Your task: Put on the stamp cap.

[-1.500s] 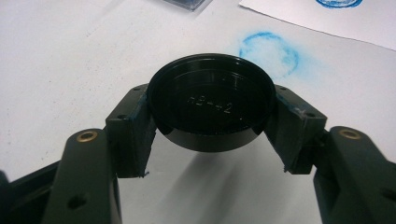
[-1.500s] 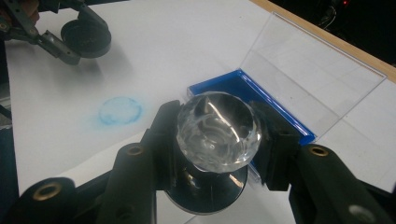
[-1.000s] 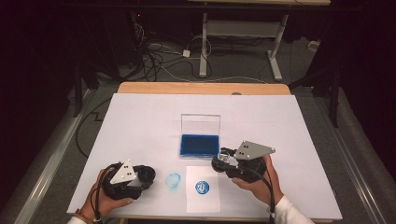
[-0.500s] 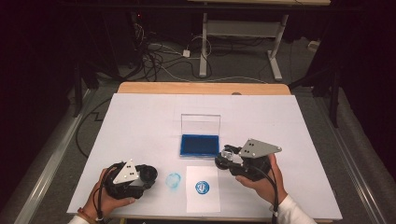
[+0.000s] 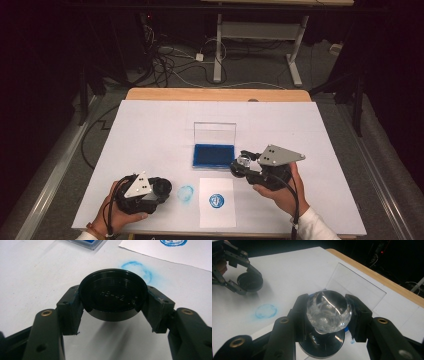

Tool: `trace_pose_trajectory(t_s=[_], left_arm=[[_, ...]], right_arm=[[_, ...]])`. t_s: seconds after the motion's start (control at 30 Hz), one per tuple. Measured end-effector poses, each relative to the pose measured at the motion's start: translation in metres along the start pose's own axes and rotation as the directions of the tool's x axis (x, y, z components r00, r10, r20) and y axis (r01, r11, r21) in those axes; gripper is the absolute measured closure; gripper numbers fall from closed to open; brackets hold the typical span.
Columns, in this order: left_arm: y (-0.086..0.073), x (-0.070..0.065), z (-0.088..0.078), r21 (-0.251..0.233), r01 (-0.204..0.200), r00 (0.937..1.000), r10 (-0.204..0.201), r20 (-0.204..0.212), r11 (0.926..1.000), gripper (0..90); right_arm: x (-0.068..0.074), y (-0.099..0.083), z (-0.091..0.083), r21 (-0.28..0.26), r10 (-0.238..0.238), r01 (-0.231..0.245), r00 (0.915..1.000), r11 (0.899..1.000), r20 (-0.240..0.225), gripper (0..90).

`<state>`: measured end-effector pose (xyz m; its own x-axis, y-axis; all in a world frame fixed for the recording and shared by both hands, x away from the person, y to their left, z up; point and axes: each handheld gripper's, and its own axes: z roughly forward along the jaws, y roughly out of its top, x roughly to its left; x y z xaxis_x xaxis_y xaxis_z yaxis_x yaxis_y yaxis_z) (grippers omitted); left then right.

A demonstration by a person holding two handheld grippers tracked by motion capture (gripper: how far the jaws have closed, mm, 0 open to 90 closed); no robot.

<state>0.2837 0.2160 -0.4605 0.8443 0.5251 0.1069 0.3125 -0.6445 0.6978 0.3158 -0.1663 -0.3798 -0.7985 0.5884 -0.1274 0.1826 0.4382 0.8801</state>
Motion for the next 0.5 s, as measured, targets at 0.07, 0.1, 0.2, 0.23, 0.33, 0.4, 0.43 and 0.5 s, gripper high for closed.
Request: trace_pose_trajectory(t_s=[0.07, 0.1, 0.2, 0.23, 0.33, 0.4, 0.43, 0.5], left_arm=[[0.002, -0.001, 0.003, 0.001, -0.004, 1.0, 0.004, 0.006, 1.0, 36.3], [0.003, -0.001, 0.005, 0.001, -0.005, 0.9999, 0.005, 0.011, 1.0, 36.3], [0.006, -0.002, 0.008, -0.002, -0.009, 0.9998, 0.009, 0.02, 1.0, 36.3], [0.007, -0.003, 0.009, -0.003, -0.01, 0.9997, 0.01, 0.023, 0.9999, 36.3], [0.012, -0.004, 0.011, -0.012, -0.015, 0.9993, 0.015, 0.034, 0.9998, 36.3], [0.015, -0.006, 0.013, -0.017, -0.019, 0.999, 0.02, 0.04, 0.9997, 36.3], [0.017, -0.006, 0.014, -0.021, -0.02, 0.999, 0.021, 0.04, 0.9996, 36.3], [0.02, -0.007, 0.016, -0.025, -0.02, 0.9986, 0.021, 0.049, 0.9995, 36.3]], right_arm=[[-0.001, 0.001, 0.0, -0.004, 0.0, 0.0, 1.0, 1.0, 0.002, 56.9], [-0.001, 0.002, 0.0, -0.004, 0.002, -0.002, 1.0, 1.0, 0.0, 56.9], [-0.001, 0.004, 0.001, -0.011, -0.001, 0.001, 1.0, 1.0, -0.002, 56.9], [0.0, 0.005, 0.001, -0.013, -0.003, 0.003, 1.0, 1.0, -0.002, 56.9], [0.0, 0.008, 0.002, -0.019, -0.003, 0.003, 1.0, 1.0, -0.006, 56.9], [0.001, 0.009, 0.003, -0.02, -0.002, 0.002, 1.0, 1.0, -0.007, 56.9], [0.001, 0.01, 0.004, -0.021, -0.002, 0.002, 0.9999, 1.0, -0.01, 56.9], [0.002, 0.011, 0.005, -0.025, -0.005, 0.004, 0.9999, 1.0, -0.013, 56.9]])
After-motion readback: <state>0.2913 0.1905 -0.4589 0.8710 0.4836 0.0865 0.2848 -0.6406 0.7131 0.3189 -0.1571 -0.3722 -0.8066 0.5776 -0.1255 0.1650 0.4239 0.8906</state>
